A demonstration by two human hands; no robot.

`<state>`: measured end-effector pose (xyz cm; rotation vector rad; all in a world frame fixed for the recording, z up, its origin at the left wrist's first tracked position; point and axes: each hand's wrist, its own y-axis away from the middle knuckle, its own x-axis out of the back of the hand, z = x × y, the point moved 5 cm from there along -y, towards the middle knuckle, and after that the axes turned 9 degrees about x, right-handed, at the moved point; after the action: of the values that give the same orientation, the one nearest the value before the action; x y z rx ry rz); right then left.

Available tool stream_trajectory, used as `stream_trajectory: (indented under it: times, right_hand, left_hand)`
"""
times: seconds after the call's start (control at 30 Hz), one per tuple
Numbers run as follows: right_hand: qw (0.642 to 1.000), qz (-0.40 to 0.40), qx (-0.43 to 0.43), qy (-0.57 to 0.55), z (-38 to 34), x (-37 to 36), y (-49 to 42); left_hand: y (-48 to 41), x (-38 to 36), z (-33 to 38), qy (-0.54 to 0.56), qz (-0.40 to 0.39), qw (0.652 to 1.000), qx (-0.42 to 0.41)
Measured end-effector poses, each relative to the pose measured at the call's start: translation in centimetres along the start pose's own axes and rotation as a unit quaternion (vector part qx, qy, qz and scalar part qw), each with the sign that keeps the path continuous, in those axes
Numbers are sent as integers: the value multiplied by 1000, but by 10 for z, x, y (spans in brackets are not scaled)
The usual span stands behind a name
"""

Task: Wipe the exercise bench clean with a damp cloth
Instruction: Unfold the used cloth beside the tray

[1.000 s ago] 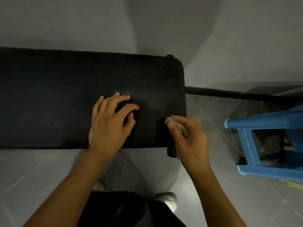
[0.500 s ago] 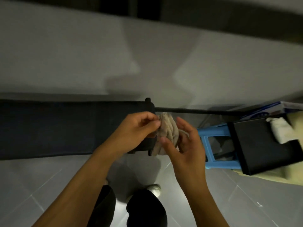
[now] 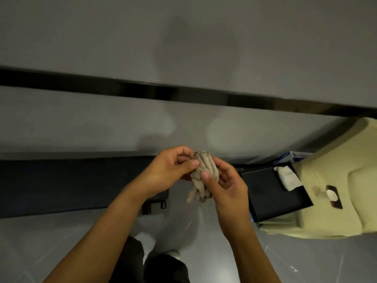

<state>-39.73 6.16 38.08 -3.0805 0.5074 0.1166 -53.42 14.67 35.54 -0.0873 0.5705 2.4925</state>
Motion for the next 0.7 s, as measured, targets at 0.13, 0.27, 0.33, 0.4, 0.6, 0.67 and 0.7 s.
stream_trajectory:
  times: [0.13,0.27,0.33,0.4,0.6,0.67,0.7]
  right_hand:
    - [1000,24,12,-3,-18,23,5]
    - [996,79,31,31,-32,52,5]
    - [993,96,30,58,-31,71,7]
    - [991,105,15,80,-30,91,8]
    - [986,145,-21,79,-25,175,1]
    - [988,137,-42,54,-22,196,-8]
    - [992,110,-50,38,-21,201,-15]
  left_hand:
    - [4,-29,20,-42,11,999,0]
    - [2,-65,30,-66,-12,998,6]
    - [-2,-78,37,-101,3,995,-22]
    - [-12,-86,43,-128,17,991,-37]
    - [-57,-99,68,-7,73,996,-59]
    - [-76,-114,75,-2,59,996,-69]
    - [-87,-126,78,-13,38,996,-76]
